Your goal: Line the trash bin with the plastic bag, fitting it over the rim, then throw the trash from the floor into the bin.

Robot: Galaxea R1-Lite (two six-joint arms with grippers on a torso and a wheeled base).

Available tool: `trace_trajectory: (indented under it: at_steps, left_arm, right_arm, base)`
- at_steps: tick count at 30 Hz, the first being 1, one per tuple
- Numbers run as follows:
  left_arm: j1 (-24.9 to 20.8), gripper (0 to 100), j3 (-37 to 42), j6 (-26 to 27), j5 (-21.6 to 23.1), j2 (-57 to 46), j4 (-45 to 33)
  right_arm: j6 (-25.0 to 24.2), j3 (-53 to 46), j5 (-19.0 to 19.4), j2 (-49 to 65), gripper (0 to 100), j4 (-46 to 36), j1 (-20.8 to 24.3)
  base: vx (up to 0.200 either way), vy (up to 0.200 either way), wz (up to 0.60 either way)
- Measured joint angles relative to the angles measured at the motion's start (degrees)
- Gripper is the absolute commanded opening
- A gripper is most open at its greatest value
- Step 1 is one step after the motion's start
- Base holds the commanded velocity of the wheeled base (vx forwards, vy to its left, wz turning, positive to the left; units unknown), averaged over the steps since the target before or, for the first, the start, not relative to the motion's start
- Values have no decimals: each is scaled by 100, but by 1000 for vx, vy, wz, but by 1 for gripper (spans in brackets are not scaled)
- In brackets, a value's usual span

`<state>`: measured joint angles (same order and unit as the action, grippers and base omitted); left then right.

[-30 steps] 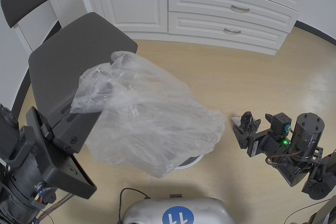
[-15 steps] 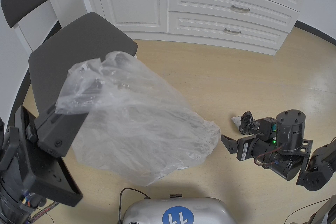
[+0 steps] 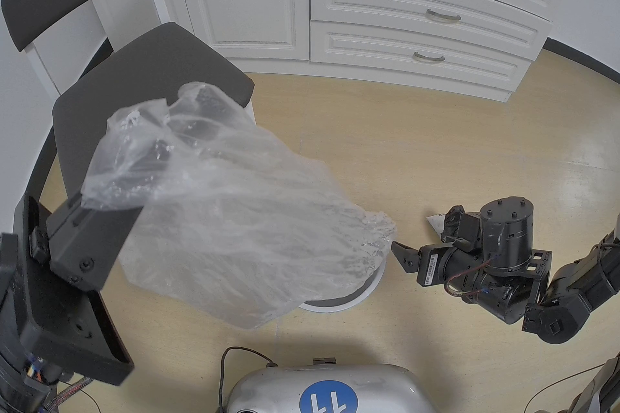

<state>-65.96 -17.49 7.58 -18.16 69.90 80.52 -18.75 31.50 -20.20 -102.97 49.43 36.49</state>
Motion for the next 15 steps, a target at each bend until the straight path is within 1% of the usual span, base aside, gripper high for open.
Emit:
trace_trajectory:
  at_steps: [3, 7, 15]
  left_arm:
    - [-5, 0, 0, 7, -1, -6, -2]
    - [-7, 0, 0, 7, 0, -9, -2]
    - [-2, 0, 7, 7, -1, -4, -2]
  right_arm:
    - [-51, 20, 1, -59, 100, 7, 69]
    - [-267, 102, 0, -155, 100, 106, 168]
    - [-380, 182, -13, -444, 100, 1163, 234]
  base:
    - [0, 0, 0]
    - [0, 0, 0]
    - [0, 0, 0]
